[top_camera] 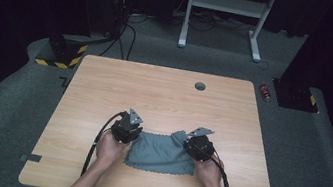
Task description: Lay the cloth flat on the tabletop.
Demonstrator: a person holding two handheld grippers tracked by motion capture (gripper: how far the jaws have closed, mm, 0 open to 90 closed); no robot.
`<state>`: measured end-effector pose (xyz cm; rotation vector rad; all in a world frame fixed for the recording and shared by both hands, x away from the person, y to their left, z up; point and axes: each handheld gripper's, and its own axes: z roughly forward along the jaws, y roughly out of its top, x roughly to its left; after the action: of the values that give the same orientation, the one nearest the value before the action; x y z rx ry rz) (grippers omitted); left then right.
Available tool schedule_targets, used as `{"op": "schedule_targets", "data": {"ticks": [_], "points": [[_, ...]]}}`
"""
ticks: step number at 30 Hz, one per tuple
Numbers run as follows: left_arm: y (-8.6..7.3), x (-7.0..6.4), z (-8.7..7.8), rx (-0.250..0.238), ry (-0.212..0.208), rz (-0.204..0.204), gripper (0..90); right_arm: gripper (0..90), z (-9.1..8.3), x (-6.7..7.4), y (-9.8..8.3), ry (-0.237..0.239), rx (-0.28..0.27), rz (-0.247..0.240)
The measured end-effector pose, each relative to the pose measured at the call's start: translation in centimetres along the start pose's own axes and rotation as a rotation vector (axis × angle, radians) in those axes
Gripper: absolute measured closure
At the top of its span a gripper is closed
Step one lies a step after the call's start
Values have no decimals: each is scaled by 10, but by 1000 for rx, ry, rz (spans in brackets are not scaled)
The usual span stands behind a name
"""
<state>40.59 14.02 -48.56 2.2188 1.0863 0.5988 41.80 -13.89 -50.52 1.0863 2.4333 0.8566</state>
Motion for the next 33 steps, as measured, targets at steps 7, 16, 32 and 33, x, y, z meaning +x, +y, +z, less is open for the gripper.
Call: {"op": "schedule_targets", "data": {"ticks": [7, 16, 32, 33], "points": [[-13, 2, 5, 41, 3, -60, 629, 730, 1, -13, 8, -1, -27, 66], [-14, -1, 15, 83, 18, -63, 636, 666, 18, -11, 19, 4, -9, 67], [0, 1, 7, 65, -85, -29, 900, 890, 9, -6, 20, -20, -34, 4], [0, 1, 7, 65, -85, -29, 900, 890, 9, -6, 20, -20, -34, 4]]}}
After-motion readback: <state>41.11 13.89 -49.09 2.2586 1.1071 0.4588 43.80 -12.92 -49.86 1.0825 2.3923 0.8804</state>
